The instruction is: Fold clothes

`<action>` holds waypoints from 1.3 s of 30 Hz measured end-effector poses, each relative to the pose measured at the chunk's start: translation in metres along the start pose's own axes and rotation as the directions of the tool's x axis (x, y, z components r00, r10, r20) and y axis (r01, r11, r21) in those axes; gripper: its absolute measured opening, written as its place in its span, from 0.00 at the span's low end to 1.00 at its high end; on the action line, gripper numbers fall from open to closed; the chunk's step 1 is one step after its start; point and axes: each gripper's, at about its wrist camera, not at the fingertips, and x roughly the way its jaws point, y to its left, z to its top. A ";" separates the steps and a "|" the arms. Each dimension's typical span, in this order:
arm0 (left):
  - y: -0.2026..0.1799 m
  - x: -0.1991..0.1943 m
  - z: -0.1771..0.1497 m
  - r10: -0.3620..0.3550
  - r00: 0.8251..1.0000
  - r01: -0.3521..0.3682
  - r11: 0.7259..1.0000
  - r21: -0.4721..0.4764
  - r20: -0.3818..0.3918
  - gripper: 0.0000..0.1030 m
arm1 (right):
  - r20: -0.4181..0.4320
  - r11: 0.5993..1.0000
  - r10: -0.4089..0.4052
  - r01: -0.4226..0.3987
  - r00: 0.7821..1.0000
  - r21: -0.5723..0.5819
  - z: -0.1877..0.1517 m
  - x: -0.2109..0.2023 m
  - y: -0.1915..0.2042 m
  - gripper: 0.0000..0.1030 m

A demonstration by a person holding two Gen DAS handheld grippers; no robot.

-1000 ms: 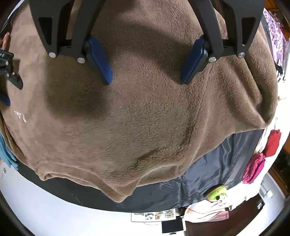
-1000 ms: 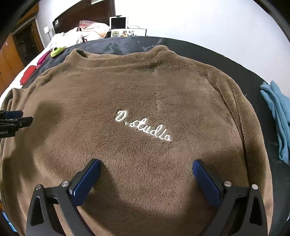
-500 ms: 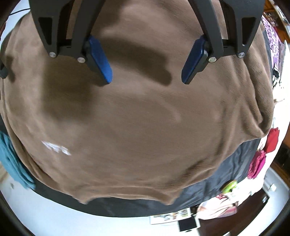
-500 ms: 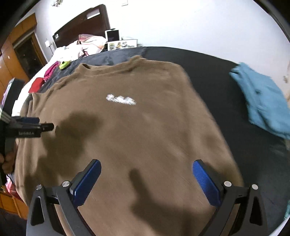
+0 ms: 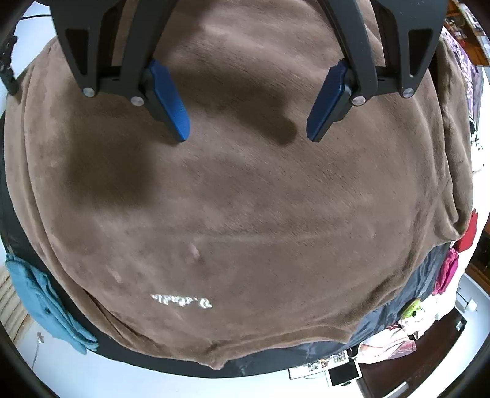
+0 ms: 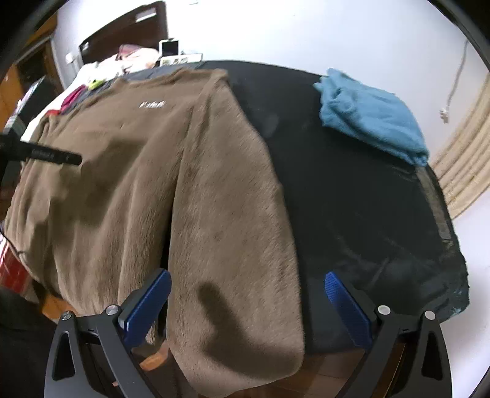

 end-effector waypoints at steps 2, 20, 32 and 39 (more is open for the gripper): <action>-0.006 0.000 -0.003 0.012 1.000 -0.012 1.000 0.003 -0.002 0.79 | -0.002 1.000 0.014 -0.014 1.000 -0.008 0.000 0.007 0.003 0.99; -0.004 0.003 -0.016 0.013 1.000 -0.014 0.999 -0.032 -0.013 0.80 | -0.039 0.910 -0.283 0.281 0.958 0.304 0.010 0.033 -0.121 0.99; 0.003 0.002 -0.015 0.014 1.000 -0.015 0.999 -0.051 -0.020 0.80 | 0.151 0.982 -0.123 0.098 0.981 0.164 0.041 -0.018 -0.076 0.99; 0.004 -0.001 -0.020 0.003 1.000 -0.004 0.998 -0.060 -0.011 0.80 | 0.065 0.999 0.008 -0.005 0.998 -0.053 0.039 0.020 0.002 0.99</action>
